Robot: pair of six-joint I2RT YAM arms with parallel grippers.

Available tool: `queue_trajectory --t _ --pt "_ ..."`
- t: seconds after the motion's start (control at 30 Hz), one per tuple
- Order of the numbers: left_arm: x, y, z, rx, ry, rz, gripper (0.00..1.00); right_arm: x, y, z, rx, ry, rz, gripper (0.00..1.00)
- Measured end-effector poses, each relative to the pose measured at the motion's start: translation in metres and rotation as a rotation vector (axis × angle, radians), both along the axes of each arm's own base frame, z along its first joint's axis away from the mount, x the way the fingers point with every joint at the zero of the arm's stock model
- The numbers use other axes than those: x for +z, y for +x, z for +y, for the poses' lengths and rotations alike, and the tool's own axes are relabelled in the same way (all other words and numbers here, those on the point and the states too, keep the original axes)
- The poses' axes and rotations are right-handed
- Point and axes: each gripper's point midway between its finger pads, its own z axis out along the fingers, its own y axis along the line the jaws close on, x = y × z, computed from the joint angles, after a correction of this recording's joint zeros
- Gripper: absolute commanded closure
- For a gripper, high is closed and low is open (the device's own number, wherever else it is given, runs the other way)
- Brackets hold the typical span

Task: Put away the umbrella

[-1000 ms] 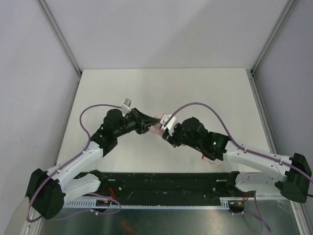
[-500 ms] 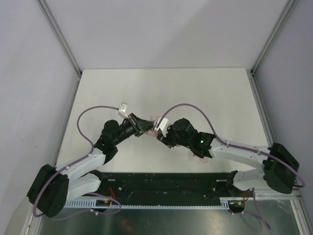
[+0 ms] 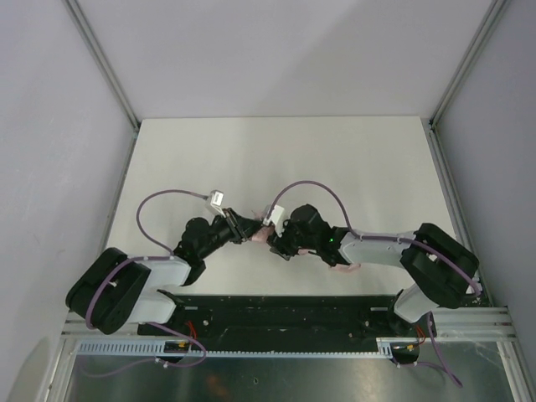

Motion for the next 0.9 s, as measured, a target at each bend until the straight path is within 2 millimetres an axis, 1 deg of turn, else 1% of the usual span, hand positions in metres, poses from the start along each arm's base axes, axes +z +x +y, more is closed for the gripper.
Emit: queue_trajectory --t 0.1,0.23,0.3,0.37,0.47,0.67,0.77,0.8,0.9 --pt "0.004 -0.003 -0.002 -0.017 -0.003 -0.043 1.00 0.005 -0.004 -0.002 0.003 0.043 0.066 0.39" --pt "0.009 -0.007 -0.005 -0.044 -0.006 -0.096 1.00 0.019 -0.010 -0.009 -0.011 0.108 0.161 0.32" --pt "0.012 -0.008 -0.005 -0.050 -0.005 -0.120 1.00 0.027 -0.011 -0.012 -0.027 0.138 0.199 0.31" --pt "0.011 -0.009 -0.005 -0.052 -0.001 -0.129 1.00 0.032 -0.011 -0.014 -0.038 0.158 0.225 0.28" --pt "0.010 -0.009 -0.005 -0.055 0.004 -0.132 1.00 0.038 -0.012 -0.018 -0.055 0.179 0.254 0.20" --pt "0.007 -0.010 -0.004 -0.055 0.009 -0.128 1.00 0.050 -0.006 -0.028 -0.084 0.213 0.272 0.10" --pt "0.004 -0.011 -0.003 -0.055 0.013 -0.122 1.00 0.059 -0.001 -0.037 -0.119 0.242 0.274 0.12" --pt "0.004 -0.012 -0.003 -0.055 0.013 -0.121 1.00 0.062 0.001 -0.039 -0.131 0.252 0.272 0.15" --pt "0.003 -0.012 -0.003 -0.055 0.014 -0.120 1.00 0.066 0.007 -0.043 -0.173 0.265 0.268 0.27"
